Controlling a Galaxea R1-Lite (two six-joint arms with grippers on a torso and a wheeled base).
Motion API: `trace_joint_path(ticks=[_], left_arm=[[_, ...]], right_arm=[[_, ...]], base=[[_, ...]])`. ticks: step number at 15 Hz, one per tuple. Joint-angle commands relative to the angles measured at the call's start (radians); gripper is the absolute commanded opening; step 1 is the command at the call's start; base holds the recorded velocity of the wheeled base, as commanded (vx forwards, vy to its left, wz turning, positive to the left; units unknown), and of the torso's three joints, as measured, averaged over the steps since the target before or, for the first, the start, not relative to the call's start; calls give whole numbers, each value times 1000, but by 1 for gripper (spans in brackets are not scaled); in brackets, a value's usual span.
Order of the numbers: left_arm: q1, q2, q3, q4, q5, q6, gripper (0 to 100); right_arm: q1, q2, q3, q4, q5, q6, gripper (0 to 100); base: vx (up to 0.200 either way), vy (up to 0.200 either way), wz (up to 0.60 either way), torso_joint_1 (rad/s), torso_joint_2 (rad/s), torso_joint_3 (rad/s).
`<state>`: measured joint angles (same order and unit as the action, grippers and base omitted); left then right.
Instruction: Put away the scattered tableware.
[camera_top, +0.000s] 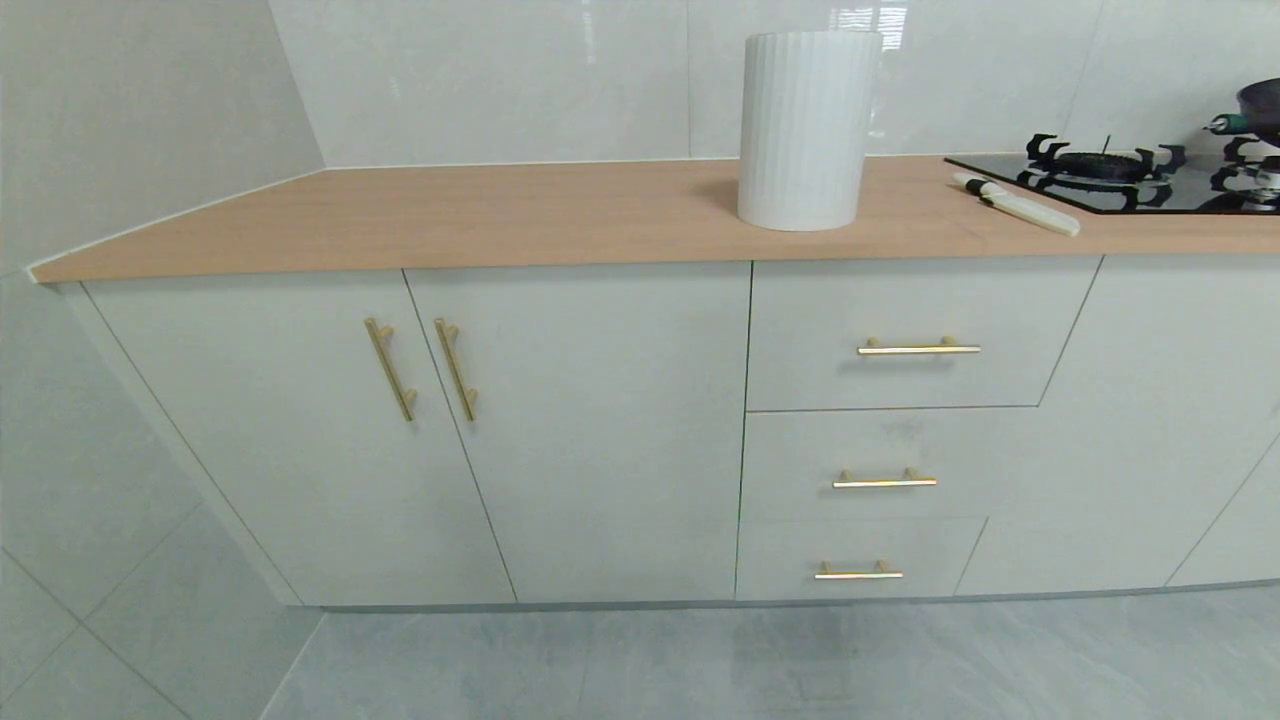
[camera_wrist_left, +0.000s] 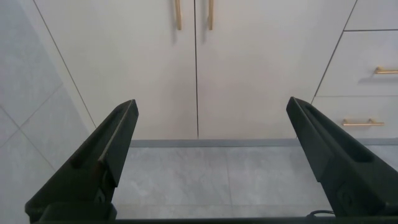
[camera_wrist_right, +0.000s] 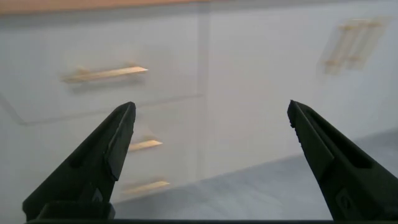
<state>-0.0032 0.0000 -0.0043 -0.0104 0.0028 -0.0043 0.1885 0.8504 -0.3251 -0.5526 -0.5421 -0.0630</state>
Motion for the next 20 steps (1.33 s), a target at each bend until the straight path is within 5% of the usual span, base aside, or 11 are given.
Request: trace_joint_path(ticks=[1, 8, 15, 20], left_arm=[[0, 2, 1, 0, 0, 0, 100], [0, 2, 0, 0, 0, 0, 100], [0, 2, 0, 0, 0, 0, 100], [0, 2, 0, 0, 0, 0, 100]], right_arm=[[-90, -426, 87, 283, -62, -66, 100], [-195, -837, 278, 484, 36, -87, 100], [-192, -849, 325, 554, 530, 38, 100], [-192, -850, 324, 549, 568, 49, 100]], base=[[0, 0, 0, 0, 0, 0], [0, 0, 0, 0, 0, 0], [0, 0, 0, 0, 0, 0], [0, 0, 0, 0, 0, 0]])
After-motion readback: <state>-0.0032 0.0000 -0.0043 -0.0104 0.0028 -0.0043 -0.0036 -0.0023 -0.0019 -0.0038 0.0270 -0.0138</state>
